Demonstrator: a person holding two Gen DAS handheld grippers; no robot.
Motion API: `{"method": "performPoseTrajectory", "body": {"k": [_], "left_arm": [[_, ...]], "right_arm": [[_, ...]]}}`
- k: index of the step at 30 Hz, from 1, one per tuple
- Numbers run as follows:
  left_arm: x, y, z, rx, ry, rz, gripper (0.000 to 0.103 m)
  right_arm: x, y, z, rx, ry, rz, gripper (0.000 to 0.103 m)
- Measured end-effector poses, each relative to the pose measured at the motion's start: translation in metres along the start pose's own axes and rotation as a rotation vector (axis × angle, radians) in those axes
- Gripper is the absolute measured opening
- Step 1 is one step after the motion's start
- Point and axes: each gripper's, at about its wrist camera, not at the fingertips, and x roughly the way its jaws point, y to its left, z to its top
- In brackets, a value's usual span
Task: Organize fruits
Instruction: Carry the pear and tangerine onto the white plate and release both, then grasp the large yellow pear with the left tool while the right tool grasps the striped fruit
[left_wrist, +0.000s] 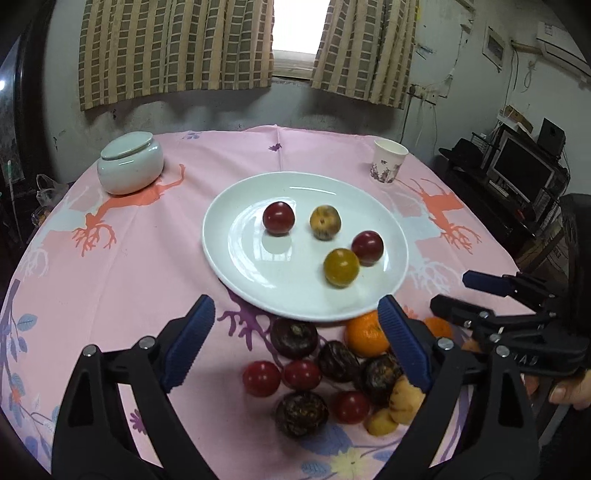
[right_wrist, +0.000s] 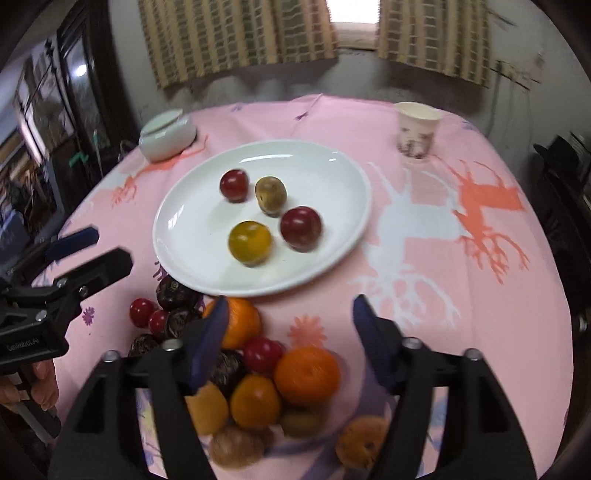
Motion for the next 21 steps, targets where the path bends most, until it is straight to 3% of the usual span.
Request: {"method": "performPoseTrajectory", "body": {"k": [5,10,14,17,21], "left_arm": [[-0.014,-0.002,-0.025,0.005,0.062,-0.031,0.094],[-0.020,-0.004,-0.050,0.011,0.078,-0.026,0.094],[-0.017,-0.009,-0.064,0.078,0.076,-0.005,0.094],[-0.012,-0.007,-0.075,0.130,0.031,0.067,0.094],[-0.008,0.001,-0.073,0.093,0.074,-0.011,0.094]], "right_arm": [[-0.037,-0.019,-0.035,0.081,-0.034,0.111,0.072],[-0.049,-0.028,-0.058,0.094,-0.009,0.136,0.073],[-0.048,-0.019,-0.066,0.016,0.002,0.045,0.073],[-0.046,-0.009,-0.074,-0.099,-0.023,-0.098,0.073],[-0.026,-0.019,-0.077,-0.087,0.036,-0.121,0.073]]}}
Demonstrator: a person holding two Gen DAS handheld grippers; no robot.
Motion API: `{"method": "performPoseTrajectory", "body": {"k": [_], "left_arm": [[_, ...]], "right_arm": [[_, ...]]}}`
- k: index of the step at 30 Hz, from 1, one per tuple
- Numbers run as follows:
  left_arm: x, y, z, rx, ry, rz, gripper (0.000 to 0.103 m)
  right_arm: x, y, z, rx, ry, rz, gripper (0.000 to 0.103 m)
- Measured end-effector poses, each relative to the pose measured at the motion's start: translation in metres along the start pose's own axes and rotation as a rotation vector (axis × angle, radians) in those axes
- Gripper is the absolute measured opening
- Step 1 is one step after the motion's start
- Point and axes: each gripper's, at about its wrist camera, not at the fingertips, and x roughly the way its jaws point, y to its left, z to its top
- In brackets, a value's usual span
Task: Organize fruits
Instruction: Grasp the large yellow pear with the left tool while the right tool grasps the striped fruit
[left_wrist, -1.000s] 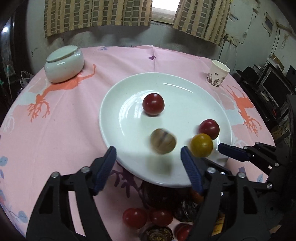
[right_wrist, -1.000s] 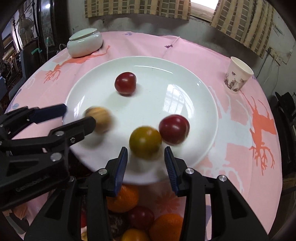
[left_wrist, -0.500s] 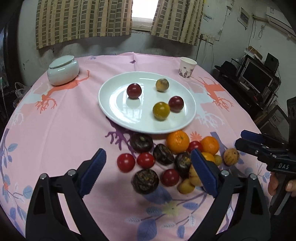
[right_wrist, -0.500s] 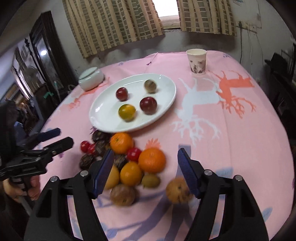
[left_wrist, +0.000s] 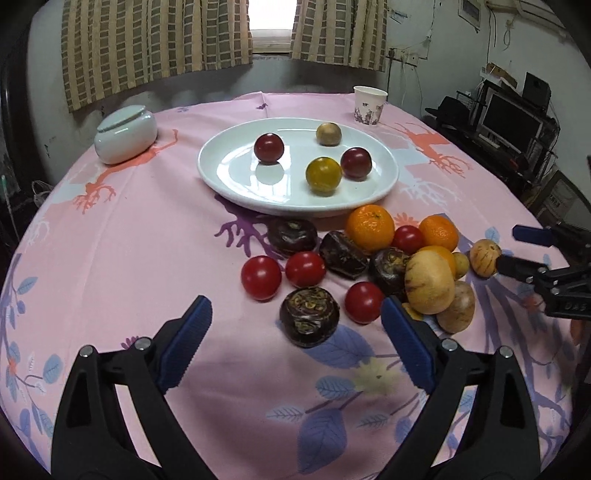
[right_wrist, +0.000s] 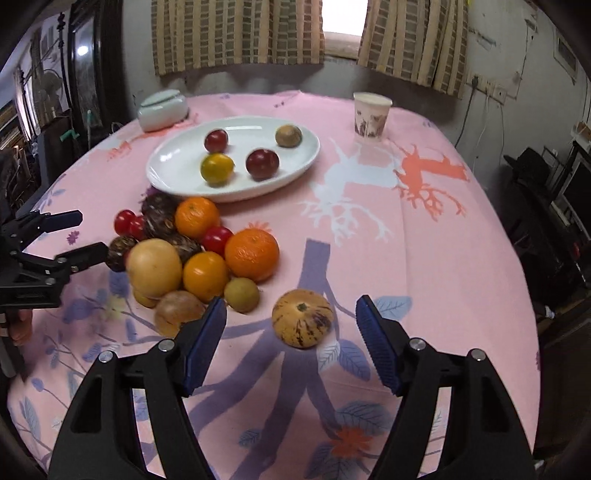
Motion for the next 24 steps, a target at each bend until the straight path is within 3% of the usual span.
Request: {"method": "performPoseTrajectory", "body": {"k": [7,12,14,20,24], "left_arm": [[0.002,0.002,-0.001,-0.062,0.046,-0.092,0.095],[0.005,-0.002,-0.003,-0.056,0.063,-0.100,0.095],[0.005,-0.005,-0.004,-0.043,0.057,-0.094,0.095],[0.002,-0.014,-0.006,0.015,-0.005,-0.027,0.095],[0.002,-0.024,-0.006,0.059,-0.003,-0.053,0.095]], "right_arm": [[0.028,-0.003,-0.005,0.022,0.064,-0.023,0.071],[0.038,-0.002,-0.007,0.026,0.072,-0.032,0.048],[0.037,0.000,-0.006,0.021,0.071,-0.034,0.044],[0.024,-0.005,-0.004,0.054,0.036,-0.009,0.043],[0.011,-0.004,-0.002,0.058,-0.002,0.028,0.043]]}}
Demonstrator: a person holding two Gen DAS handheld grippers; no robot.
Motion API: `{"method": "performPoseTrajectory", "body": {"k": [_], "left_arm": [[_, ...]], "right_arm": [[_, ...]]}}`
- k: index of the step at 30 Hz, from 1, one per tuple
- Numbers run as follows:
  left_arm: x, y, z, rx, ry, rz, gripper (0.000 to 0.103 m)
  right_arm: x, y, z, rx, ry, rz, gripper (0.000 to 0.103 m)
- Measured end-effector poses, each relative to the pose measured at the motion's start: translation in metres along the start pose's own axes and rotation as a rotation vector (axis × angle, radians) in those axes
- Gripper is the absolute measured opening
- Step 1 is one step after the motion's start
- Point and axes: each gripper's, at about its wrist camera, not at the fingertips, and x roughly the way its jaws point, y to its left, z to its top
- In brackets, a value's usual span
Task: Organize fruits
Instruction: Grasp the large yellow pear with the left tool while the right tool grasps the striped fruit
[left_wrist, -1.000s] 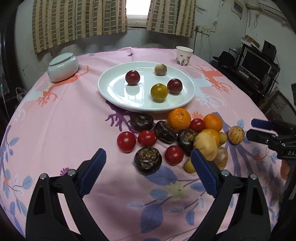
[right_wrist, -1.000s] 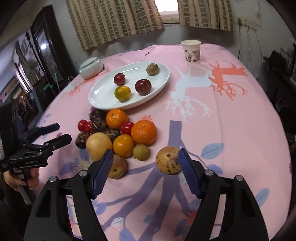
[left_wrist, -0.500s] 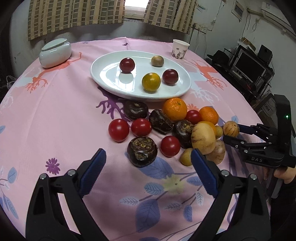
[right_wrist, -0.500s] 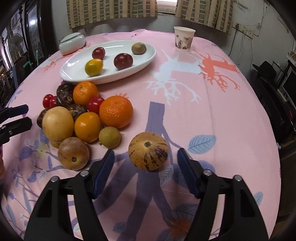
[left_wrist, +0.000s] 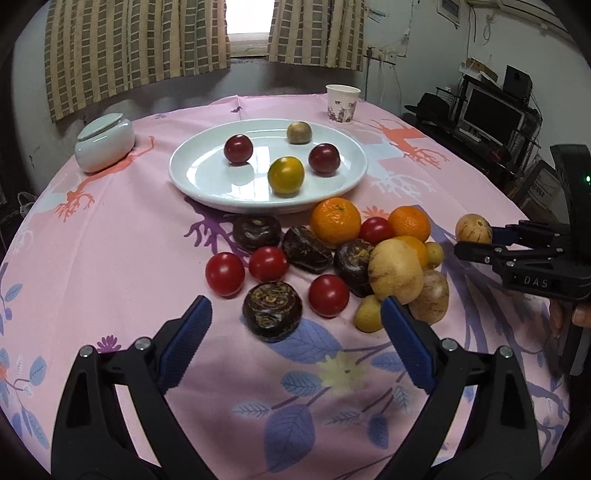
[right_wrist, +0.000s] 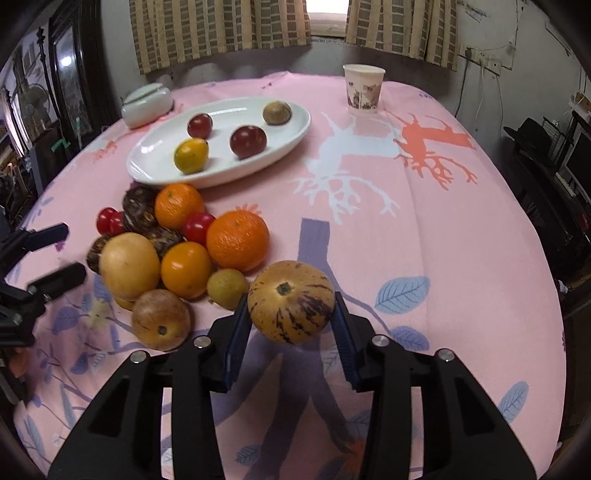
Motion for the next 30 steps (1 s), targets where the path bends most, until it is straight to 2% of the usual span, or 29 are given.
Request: {"method": "performPoseTrajectory", "body": {"k": [4,6,9,15,18,20,22,23,25,26,30], "left_arm": [[-0.003,-0.010,0.004,-0.018,0.022,-0.052,0.095],[-0.004,-0.017,0.007,-0.011,0.024,-0.045,0.095],[-0.002,-0.029,0.015,0.024,0.026,0.004,0.095],[0.012,-0.048,0.021,0.054,0.065,-0.026,0.093],[0.023,-0.051,0.022,0.036,0.079,-0.049,0.077],[0.028,-0.051,0.023,0.006,0.084,-0.084,0.072],[0.030,-0.054,0.024,0.009,0.077,-0.080,0.067],[0.031,-0.054,0.025,0.008,0.081,-0.096,0.057],[0.035,-0.053,0.027,-0.017,0.091,-0.125,0.046],[0.038,-0.053,0.027,-0.030,0.095,-0.118,0.043],[0.036,-0.057,0.023,-0.033,0.079,-0.111,0.042]], "right_arm": [[-0.005,0.003,0.001,-0.002,-0.008,0.029,0.043],[-0.009,0.003,0.001,-0.001,-0.015,0.040,0.043],[-0.015,0.005,0.001,-0.005,-0.030,0.057,0.043],[-0.022,0.006,0.000,-0.010,-0.044,0.068,0.044],[-0.022,0.004,0.000,-0.003,-0.046,0.055,0.044],[-0.023,0.004,0.000,-0.003,-0.048,0.058,0.043],[-0.023,0.005,0.000,-0.007,-0.046,0.060,0.044],[-0.022,0.005,0.000,-0.009,-0.044,0.060,0.043],[-0.021,0.006,0.000,-0.010,-0.040,0.057,0.043],[-0.021,0.006,-0.001,-0.010,-0.038,0.056,0.043],[-0.018,0.005,-0.001,-0.010,-0.030,0.050,0.043]]}}
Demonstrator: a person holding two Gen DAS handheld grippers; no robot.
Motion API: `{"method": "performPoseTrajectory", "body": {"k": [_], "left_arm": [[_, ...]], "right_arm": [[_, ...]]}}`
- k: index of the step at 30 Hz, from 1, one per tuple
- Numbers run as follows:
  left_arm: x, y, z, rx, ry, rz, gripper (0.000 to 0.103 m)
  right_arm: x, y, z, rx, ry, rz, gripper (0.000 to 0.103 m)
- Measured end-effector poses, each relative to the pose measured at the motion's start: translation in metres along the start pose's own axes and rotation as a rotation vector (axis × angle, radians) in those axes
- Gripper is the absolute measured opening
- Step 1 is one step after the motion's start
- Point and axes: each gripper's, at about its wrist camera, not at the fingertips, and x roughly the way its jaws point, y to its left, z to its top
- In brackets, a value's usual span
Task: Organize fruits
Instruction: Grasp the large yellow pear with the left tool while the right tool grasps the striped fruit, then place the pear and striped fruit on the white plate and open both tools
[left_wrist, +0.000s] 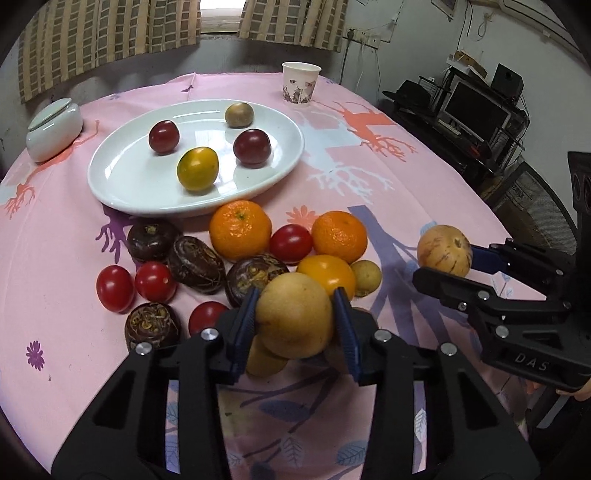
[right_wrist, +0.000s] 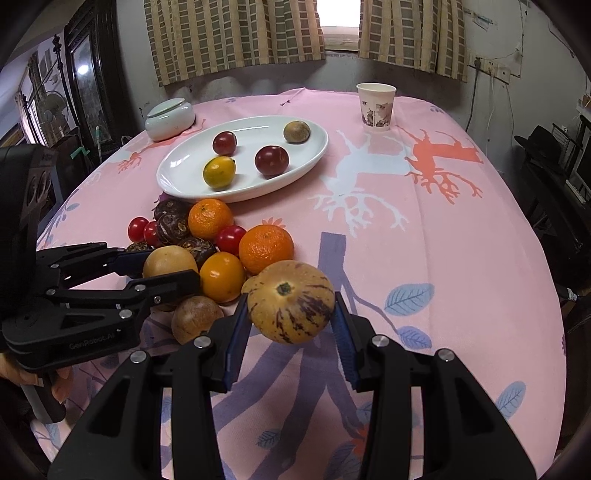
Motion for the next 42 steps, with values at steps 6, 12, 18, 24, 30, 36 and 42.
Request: {"method": "performPoseTrajectory", "body": {"k": [6,12,18,24,30,36,42], "left_arm": [[-0.013,0.001,-0.002,-0.004,-0.021,-0.018,0.041],[-0.030,0.017,-0.002,-0.041,-0.036,0.002,0.041],[-0.045,0.044,-0.005,-0.092,-0.048,0.024,0.041],[-0.058,0.064,0.009,-0.094,-0.073,0.064,0.041],[-0.055,0.078,0.041,-0.075,-0.119,0.109,0.041],[-0.025,0.101,0.077,-0.114,-0.118,0.145,0.041],[0.010,0.118,0.093,-0.168,-0.078,0.162,0.041]], "right_arm": [[0.000,0.001,0.000,-0.005,-0.004,0.005,0.043],[0.003,0.005,-0.001,-0.014,-0.007,0.012,0.043],[0.001,0.010,0.000,-0.008,-0.028,0.029,0.043],[-0.007,0.028,0.019,-0.042,-0.054,0.063,0.043],[-0.003,0.052,0.068,-0.142,-0.102,0.058,0.044],[0.046,0.061,0.111,-0.160,-0.055,0.057,0.044],[0.100,0.057,0.121,-0.149,0.052,0.017,0.043]]}}
